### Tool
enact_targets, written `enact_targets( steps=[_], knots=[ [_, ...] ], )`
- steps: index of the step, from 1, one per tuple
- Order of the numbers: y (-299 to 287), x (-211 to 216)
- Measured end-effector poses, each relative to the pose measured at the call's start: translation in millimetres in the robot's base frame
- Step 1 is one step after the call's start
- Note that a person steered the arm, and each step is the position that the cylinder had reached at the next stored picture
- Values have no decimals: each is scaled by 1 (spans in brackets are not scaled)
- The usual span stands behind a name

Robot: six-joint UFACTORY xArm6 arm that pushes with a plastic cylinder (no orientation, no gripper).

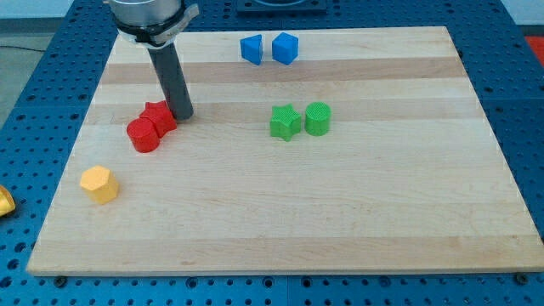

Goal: Move the yellow hexagon to the bottom right

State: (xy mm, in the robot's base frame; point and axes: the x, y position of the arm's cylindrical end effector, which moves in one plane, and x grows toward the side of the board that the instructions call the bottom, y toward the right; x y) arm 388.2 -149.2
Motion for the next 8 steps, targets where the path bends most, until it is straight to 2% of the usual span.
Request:
enact_targets(
  steps=[1,3,4,5,7,8],
  knots=[
    [2,6],
    [27,62],
    [-16,93],
    [-37,106],
    [-147,106],
    [-149,117]
  ],
)
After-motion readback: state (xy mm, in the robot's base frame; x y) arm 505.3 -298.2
